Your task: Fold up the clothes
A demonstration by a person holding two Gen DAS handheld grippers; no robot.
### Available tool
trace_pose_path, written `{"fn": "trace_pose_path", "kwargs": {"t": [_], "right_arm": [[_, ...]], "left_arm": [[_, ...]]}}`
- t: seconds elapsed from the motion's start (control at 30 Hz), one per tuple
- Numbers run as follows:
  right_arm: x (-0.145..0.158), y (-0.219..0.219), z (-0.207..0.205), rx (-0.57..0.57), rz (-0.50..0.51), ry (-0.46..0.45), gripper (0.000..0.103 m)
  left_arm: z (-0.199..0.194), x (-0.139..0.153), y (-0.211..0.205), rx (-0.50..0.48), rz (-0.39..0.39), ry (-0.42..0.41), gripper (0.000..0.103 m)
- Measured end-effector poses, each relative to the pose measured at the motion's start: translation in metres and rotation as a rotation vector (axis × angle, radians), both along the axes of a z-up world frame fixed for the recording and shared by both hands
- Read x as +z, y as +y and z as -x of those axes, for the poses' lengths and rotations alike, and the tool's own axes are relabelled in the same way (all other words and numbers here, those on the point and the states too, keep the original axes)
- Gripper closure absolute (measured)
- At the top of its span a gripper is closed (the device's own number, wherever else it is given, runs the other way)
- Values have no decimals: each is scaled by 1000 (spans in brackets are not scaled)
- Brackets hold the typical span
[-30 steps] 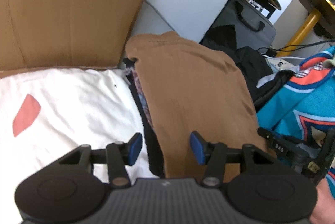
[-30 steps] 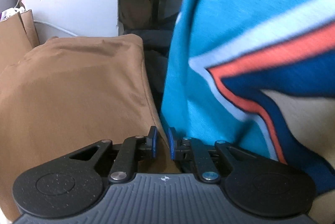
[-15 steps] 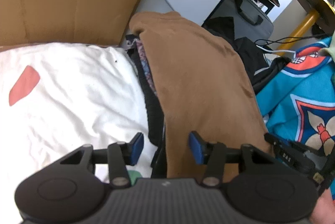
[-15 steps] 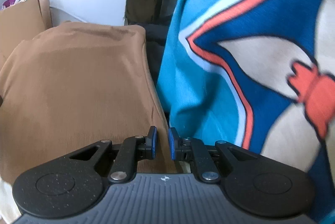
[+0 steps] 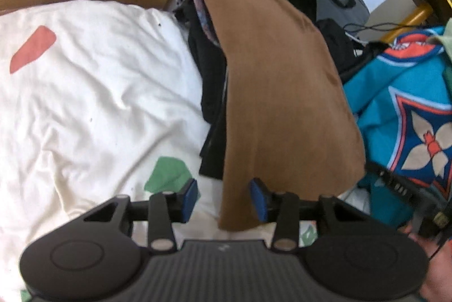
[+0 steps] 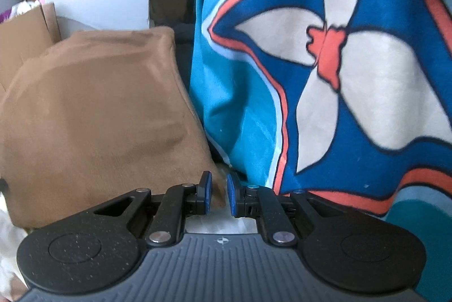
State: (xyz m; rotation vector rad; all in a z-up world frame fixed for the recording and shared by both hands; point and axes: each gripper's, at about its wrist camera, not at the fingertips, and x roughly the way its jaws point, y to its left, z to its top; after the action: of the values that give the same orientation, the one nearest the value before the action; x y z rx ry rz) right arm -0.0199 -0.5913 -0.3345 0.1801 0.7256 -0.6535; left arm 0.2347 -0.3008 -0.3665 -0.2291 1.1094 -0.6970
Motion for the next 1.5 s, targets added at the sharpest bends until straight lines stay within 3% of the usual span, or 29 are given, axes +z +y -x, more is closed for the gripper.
{"fn": "trace_pose_path", "kwargs": {"t": [0.33,0.43,0.5,0.57,0.83,1.03,1.13,1.2,1.3,1.33,1.43,1.5], "right_arm": [[-4,12,-20,59,-17,-30,86],[-10,11,-26,57,-22,-12,86],[-15,8,-24,36,-27,9,86],[-17,4,-21,16,-35,24,86],[-17,8,-5,2,-69,38,86],[-18,10,7,-26,-114,29,83],[-17,11,12,-31,-128,30,74],[-16,12,13,-32,-136,30,58],[-13,11,14,-30,-157,24,51],[-13,11,13,-32,-164,25,50],[-10,9,12,-55,-213,32,32],[-7,8,11,-57,-249,38,11]], "left_arm": [[1,-21,-9,-27,18,38,43],[3,-27,-8,-47,33,62,51],[5,-28,-6,-65,41,74,70],[7,-26,-3,-77,44,81,82],[11,-18,8,-120,56,107,89],[17,-10,16,-161,-8,130,97],[14,-6,14,-166,-51,139,89],[10,-4,17,-147,-82,150,59],[6,4,19,-122,-145,129,21],[6,6,21,-120,-168,117,19],[4,10,28,-125,-240,111,11],[-1,11,36,-98,-276,126,4]]}}
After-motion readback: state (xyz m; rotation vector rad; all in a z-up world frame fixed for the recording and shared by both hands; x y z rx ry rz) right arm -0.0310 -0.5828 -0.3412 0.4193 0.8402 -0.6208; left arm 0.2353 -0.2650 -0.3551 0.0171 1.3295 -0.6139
